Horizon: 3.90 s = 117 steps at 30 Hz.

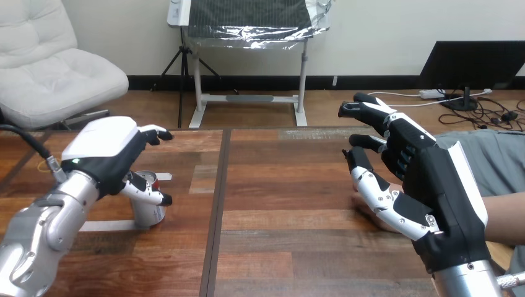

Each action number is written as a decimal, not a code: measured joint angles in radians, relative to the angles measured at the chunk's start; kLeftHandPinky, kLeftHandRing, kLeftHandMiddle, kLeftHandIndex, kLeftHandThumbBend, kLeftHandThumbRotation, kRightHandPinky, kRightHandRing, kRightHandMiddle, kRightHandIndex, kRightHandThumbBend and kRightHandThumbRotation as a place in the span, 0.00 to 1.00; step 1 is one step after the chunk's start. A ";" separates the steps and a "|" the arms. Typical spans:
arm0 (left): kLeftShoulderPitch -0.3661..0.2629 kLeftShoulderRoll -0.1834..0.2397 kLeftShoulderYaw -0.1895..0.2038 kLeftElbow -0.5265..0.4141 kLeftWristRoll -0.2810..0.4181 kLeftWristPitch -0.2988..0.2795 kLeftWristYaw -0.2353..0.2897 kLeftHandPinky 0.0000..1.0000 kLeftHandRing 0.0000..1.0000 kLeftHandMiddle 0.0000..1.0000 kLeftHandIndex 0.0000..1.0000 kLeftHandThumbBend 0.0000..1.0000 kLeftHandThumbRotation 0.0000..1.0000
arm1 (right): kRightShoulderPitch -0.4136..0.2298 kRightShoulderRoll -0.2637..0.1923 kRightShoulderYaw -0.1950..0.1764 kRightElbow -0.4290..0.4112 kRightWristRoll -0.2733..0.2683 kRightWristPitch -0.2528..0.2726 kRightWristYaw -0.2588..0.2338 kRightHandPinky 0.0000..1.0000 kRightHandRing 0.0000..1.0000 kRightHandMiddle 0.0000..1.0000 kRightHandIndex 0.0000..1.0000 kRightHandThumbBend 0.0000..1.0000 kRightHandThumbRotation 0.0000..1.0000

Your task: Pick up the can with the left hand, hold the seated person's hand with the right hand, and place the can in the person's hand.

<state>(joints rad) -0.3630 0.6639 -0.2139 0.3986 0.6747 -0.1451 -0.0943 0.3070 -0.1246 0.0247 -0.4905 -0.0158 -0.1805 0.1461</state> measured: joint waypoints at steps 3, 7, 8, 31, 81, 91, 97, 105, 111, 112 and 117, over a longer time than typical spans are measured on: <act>0.006 0.002 0.008 -0.013 0.000 0.000 0.000 0.69 0.78 0.82 0.82 0.80 0.21 | 0.000 0.000 0.000 0.000 0.000 0.000 0.000 0.77 0.89 0.89 0.73 0.29 0.00; 0.015 0.005 0.017 -0.034 0.000 0.002 -0.001 0.69 0.78 0.82 0.82 0.80 0.22 | -0.001 0.000 0.000 0.000 0.000 0.000 0.000 0.77 0.89 0.89 0.73 0.29 0.00; 0.017 0.006 0.020 -0.039 0.000 0.003 -0.001 0.69 0.78 0.82 0.82 0.80 0.22 | -0.001 0.000 0.000 0.000 0.000 0.000 0.000 0.77 0.89 0.89 0.73 0.29 0.00; 0.023 0.016 0.036 -0.064 0.004 0.013 -0.019 0.69 0.77 0.81 0.81 0.85 0.19 | -0.006 -0.001 -0.001 0.009 0.000 0.000 0.007 0.76 0.89 0.89 0.73 0.30 0.00; -0.128 -0.006 -0.059 0.229 0.021 0.019 -0.090 0.79 0.90 0.94 0.91 0.91 0.20 | -0.006 -0.002 -0.017 0.020 0.009 0.000 0.023 0.77 0.89 0.88 0.73 0.32 0.00; -0.148 -0.013 -0.083 0.274 0.044 -0.011 -0.024 0.83 0.91 0.95 0.92 0.90 0.23 | -0.006 -0.002 -0.019 0.020 0.009 0.000 0.024 0.77 0.89 0.88 0.73 0.33 0.00; -0.156 -0.018 -0.090 0.301 0.048 -0.029 0.016 0.85 0.92 0.95 0.93 0.89 0.25 | -0.006 -0.002 -0.019 0.020 0.009 0.000 0.026 0.77 0.89 0.88 0.73 0.33 0.00; -0.170 -0.019 -0.110 0.338 0.060 -0.038 0.058 0.86 0.92 0.95 0.93 0.87 0.26 | -0.006 -0.002 -0.020 0.020 0.009 0.000 0.027 0.77 0.89 0.88 0.73 0.33 0.00; -0.181 -0.021 -0.124 0.367 0.062 -0.042 0.075 0.83 0.90 0.93 0.91 0.86 0.26 | -0.006 -0.002 -0.021 0.020 0.010 0.000 0.027 0.78 0.89 0.88 0.73 0.33 0.00; -0.184 -0.022 -0.125 0.374 0.061 -0.043 0.077 0.82 0.89 0.92 0.91 0.86 0.26 | -0.006 -0.002 -0.021 0.020 0.009 0.000 0.027 0.78 0.89 0.88 0.73 0.33 0.00; -0.193 -0.029 -0.127 0.401 0.059 -0.047 0.086 0.77 0.86 0.89 0.88 0.87 0.24 | -0.006 -0.002 -0.022 0.020 0.009 0.000 0.028 0.78 0.89 0.87 0.72 0.33 0.00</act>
<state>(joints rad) -0.5563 0.6351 -0.3410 0.7994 0.7339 -0.1923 -0.0079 0.3005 -0.1264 0.0032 -0.4701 -0.0064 -0.1805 0.1739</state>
